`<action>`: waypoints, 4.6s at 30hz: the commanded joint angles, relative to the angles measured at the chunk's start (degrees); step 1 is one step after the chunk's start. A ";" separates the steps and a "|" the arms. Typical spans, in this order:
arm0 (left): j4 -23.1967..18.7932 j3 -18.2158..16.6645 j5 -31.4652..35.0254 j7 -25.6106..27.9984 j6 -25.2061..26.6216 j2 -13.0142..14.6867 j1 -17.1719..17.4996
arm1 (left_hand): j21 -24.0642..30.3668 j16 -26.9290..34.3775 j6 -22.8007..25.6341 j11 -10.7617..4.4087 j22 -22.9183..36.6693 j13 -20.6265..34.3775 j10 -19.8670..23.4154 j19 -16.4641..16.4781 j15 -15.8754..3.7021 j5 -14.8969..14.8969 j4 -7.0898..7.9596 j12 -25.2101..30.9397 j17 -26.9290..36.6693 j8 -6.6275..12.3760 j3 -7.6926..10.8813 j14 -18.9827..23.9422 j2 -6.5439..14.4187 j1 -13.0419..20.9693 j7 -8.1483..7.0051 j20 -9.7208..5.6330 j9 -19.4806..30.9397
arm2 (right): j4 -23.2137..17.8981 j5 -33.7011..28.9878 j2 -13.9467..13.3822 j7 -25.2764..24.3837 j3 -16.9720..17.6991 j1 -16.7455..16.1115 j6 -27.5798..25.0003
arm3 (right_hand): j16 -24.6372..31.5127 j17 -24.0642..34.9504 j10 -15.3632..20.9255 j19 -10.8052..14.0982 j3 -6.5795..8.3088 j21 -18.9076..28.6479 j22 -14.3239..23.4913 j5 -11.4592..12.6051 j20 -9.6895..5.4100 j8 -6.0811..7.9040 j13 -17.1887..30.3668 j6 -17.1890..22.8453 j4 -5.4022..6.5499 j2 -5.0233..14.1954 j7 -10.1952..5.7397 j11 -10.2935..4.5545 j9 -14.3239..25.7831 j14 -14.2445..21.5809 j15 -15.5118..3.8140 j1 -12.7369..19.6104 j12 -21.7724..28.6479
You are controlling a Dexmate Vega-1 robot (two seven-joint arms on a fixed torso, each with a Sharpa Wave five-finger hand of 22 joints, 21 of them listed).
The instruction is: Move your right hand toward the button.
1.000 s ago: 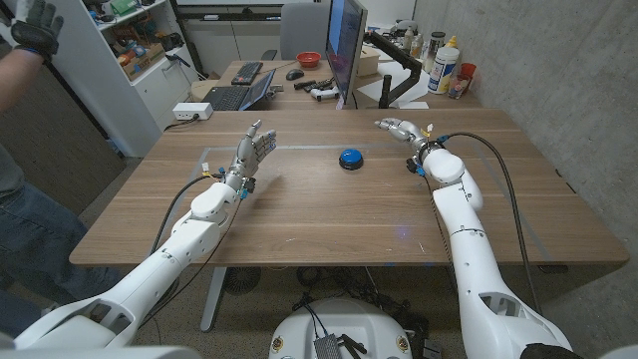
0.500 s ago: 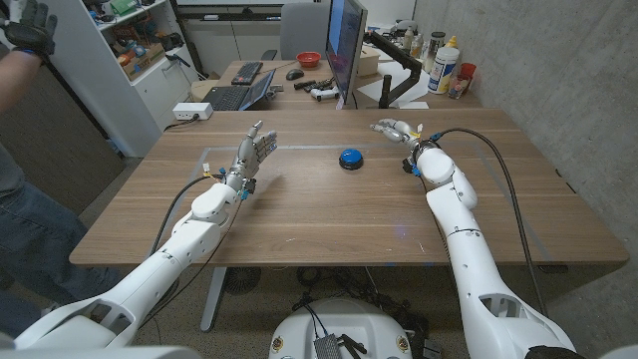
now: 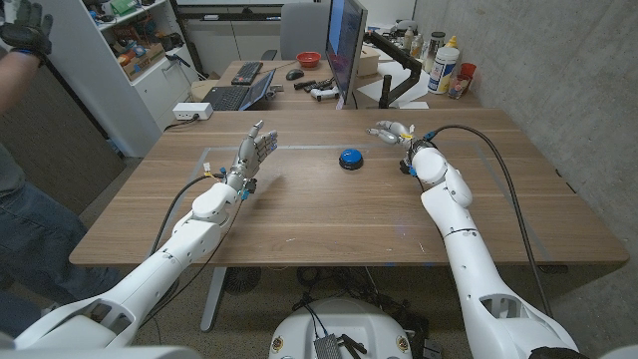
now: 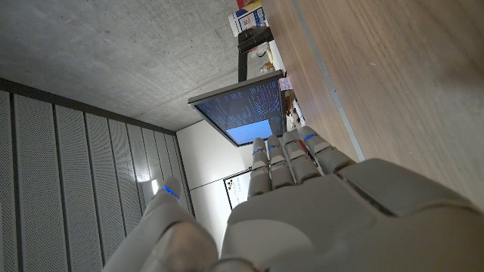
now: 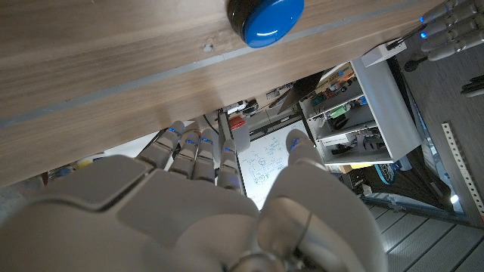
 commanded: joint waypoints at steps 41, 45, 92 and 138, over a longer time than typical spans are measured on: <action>-0.20 0.16 1.09 0.44 0.07 0.38 -0.16 | -0.05 0.24 0.99 0.03 0.33 0.09 0.74 -0.15 -0.28 0.79 -0.18 0.13 0.16 0.42 -0.65 0.19 0.09 0.48 0.13 0.32 0.13 | 7.19 -7.26 -3.74 2.18 -10.90 7.12 1.66 | -0.08 0.24 -0.20 -1.00 -1.00 -0.40 0.14 1.16 9.23 -0.15 0.42 0.41 -0.33 -1.57 -1.29 -2.33 0.21 -0.94 3.67 0.41 -0.12; -0.32 0.12 1.09 0.56 0.12 0.45 0.00 | -0.05 0.24 1.06 -0.07 0.33 0.09 0.73 -0.16 -0.25 0.82 -0.19 0.12 0.17 0.43 -0.70 0.17 0.12 0.49 0.17 0.34 0.13 | 7.64 -8.02 -3.73 2.42 -11.62 7.62 1.42 | -0.11 0.24 -0.33 -1.40 -1.10 -0.52 0.14 1.26 9.73 -0.19 0.43 0.35 -0.35 -1.76 -1.45 -2.31 0.21 -1.18 4.36 0.40 -0.18; 1.90 -0.22 0.95 -0.35 -0.78 0.62 -0.47 | -0.05 0.27 1.44 0.04 0.35 0.11 0.74 -0.44 -0.13 1.14 -0.30 0.09 0.18 0.40 -1.31 0.14 0.38 0.60 0.23 0.59 0.15 | 12.56 -16.55 -2.73 3.37 -17.96 10.77 -3.36 | -0.11 0.31 -0.92 -5.12 -2.02 -1.02 0.16 2.32 10.25 -0.21 0.54 0.22 -0.52 -3.56 -1.90 -2.78 0.23 -3.10 4.75 0.20 -0.37; 8.82 -2.28 -2.74 -7.48 -3.79 1.52 -3.13 | -0.10 0.34 2.31 -0.22 0.37 0.11 1.34 -0.85 -0.41 1.41 -0.39 0.26 0.18 0.57 -1.86 0.26 0.71 0.73 0.16 0.42 0.17 | 19.65 -23.19 3.95 1.80 -21.74 14.21 -11.07 | 0.22 0.33 -0.72 -6.92 -2.18 -0.75 0.19 3.39 10.19 -0.12 0.64 0.27 -0.82 -4.30 -2.31 -3.34 0.27 -3.59 4.84 1.06 -0.20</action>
